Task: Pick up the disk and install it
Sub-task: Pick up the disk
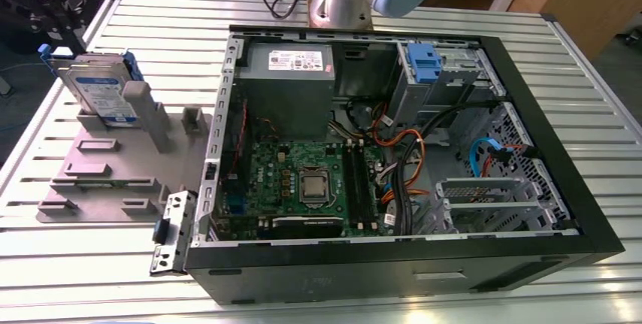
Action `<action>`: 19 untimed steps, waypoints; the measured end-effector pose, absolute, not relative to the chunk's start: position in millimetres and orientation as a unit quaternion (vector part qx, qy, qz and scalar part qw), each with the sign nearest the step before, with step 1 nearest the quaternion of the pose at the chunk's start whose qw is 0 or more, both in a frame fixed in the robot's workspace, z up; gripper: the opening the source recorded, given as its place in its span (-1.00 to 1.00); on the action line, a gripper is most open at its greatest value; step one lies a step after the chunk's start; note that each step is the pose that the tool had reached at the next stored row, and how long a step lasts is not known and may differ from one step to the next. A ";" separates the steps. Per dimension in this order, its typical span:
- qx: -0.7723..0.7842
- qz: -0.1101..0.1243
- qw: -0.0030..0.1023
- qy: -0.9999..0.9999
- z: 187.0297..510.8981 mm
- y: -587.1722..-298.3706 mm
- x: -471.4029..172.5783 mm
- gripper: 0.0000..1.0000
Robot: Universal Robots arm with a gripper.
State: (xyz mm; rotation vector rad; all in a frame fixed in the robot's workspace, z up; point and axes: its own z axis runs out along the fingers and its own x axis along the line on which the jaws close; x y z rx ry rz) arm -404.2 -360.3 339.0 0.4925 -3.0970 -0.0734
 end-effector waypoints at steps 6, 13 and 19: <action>0.164 -0.023 0.003 -0.986 339.0 -360.3 -404.2 -0.79; 0.192 -0.023 0.003 -0.981 339.0 -360.3 -404.2 -0.79; 0.243 -0.023 0.004 -0.970 338.9 -360.3 -404.2 -0.79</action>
